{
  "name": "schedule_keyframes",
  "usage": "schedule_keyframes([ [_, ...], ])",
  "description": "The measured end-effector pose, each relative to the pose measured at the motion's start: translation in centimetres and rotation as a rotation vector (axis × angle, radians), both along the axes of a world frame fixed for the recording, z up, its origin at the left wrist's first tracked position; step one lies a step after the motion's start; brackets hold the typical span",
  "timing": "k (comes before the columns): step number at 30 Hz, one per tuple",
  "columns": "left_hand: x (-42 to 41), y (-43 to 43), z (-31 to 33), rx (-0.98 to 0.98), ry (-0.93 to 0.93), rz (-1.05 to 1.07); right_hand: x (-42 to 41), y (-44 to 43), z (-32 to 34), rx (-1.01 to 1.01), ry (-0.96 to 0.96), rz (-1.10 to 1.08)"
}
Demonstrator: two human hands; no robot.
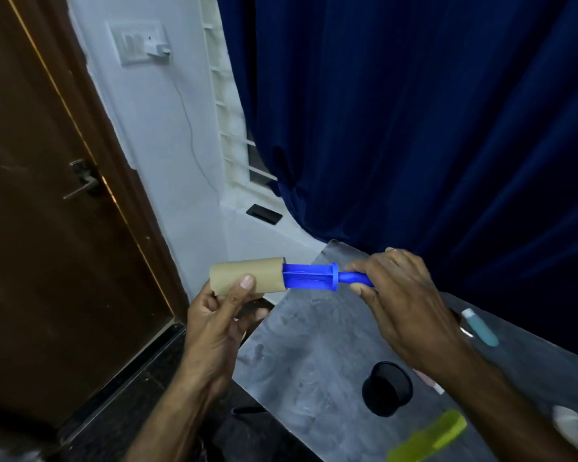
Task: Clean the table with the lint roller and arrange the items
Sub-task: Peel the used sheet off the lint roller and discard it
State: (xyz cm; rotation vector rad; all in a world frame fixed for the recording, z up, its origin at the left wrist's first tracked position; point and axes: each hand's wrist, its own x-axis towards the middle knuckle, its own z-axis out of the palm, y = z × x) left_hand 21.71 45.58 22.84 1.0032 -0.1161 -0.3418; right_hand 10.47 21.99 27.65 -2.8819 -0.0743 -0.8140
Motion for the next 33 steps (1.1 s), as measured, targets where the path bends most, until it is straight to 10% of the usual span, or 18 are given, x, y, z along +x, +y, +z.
schedule_keyframes([
  [24, 1.0, 14.6, -6.8, -0.133, 0.278, 0.434, 11.2, 13.6, -4.9, -0.010, 0.014, 0.302],
  [33, 0.2, 17.2, -10.1, -0.252, 0.462, 0.657, 13.4, 17.2, -10.3, 0.194, 0.376, 0.514],
])
